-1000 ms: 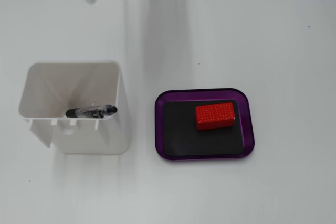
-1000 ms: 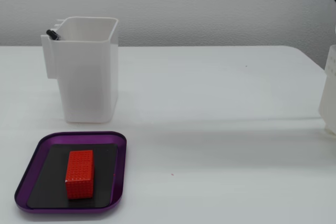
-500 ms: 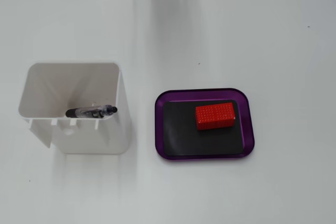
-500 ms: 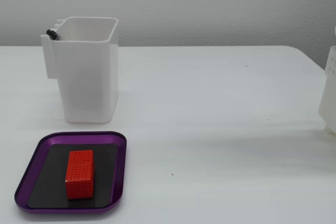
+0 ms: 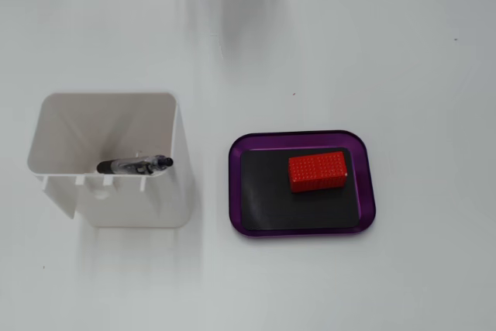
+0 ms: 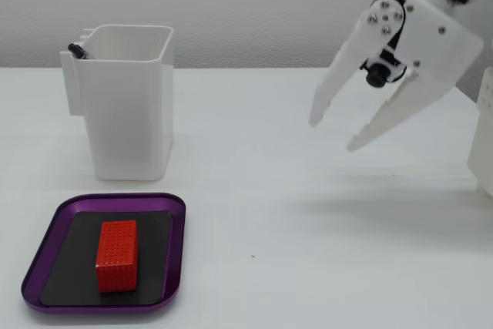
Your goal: Pick up the pen and put it in the pen holder.
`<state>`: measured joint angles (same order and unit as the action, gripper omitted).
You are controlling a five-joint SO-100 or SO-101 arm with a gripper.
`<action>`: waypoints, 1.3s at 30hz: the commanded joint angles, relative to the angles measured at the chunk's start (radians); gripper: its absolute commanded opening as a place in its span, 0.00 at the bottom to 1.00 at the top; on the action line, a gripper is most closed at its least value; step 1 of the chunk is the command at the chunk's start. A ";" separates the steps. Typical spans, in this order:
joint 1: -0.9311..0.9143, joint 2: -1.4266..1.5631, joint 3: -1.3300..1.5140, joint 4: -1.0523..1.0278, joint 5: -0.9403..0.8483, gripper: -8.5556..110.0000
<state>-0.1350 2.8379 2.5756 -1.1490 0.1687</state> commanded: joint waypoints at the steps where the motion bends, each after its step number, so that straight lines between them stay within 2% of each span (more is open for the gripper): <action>1: 0.006 0.144 0.150 0.054 -0.011 0.16; 11: 0.000 0.474 0.468 0.044 -0.015 0.16; 16: 0.008 0.581 0.506 -0.038 -0.029 0.16; 18: 0.008 0.612 0.506 -0.052 -0.086 0.12; 20: 0.008 0.614 0.506 -0.074 -0.149 0.06; 23: 0.002 0.611 0.505 -0.097 -0.206 0.07; 39: -0.003 0.611 0.505 -0.097 -0.204 0.07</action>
<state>-0.1319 3.3441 3.0741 -1.2395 -0.0291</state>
